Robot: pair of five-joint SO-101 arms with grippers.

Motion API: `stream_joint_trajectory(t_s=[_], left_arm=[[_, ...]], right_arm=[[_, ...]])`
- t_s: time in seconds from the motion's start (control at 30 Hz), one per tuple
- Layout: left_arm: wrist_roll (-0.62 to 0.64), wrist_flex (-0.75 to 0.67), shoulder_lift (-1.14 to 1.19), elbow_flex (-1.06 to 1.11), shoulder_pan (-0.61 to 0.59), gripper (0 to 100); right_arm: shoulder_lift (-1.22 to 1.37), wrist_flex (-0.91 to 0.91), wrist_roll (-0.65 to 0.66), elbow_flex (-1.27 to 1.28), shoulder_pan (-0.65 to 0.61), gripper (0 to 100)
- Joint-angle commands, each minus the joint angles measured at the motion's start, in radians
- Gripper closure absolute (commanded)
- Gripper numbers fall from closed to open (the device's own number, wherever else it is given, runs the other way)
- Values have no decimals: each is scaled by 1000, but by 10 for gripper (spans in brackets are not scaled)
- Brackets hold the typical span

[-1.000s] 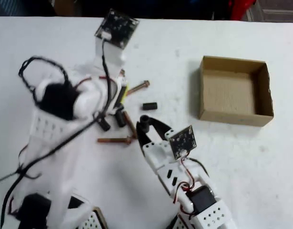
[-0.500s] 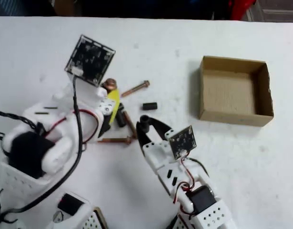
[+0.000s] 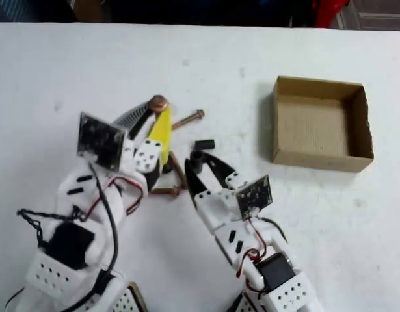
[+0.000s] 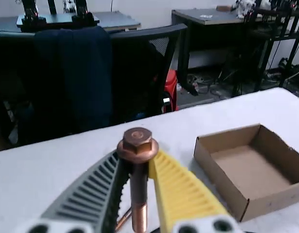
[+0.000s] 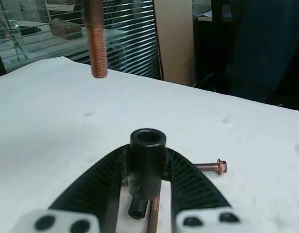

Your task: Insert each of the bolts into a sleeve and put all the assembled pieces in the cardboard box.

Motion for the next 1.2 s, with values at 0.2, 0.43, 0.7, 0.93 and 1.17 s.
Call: stream_joint_trajectory(t_s=[0.2, 0.43, 0.7, 0.93, 1.17], left_arm=[[167, -98, -84, 12, 16, 977], [166, -17, -85, 11, 108, 977], [147, -9, -85, 11, 111, 977], [58, 20, -85, 11, 117, 977], [86, 129, -85, 5, 117, 977]], right_arm=[[-12, -36, 187, 6, -119, 981], [-12, -30, 195, 6, -113, 981], [-8, -28, 189, 6, -70, 981], [-5, -25, 189, 6, -70, 981], [-8, 2, 189, 6, -70, 981]])
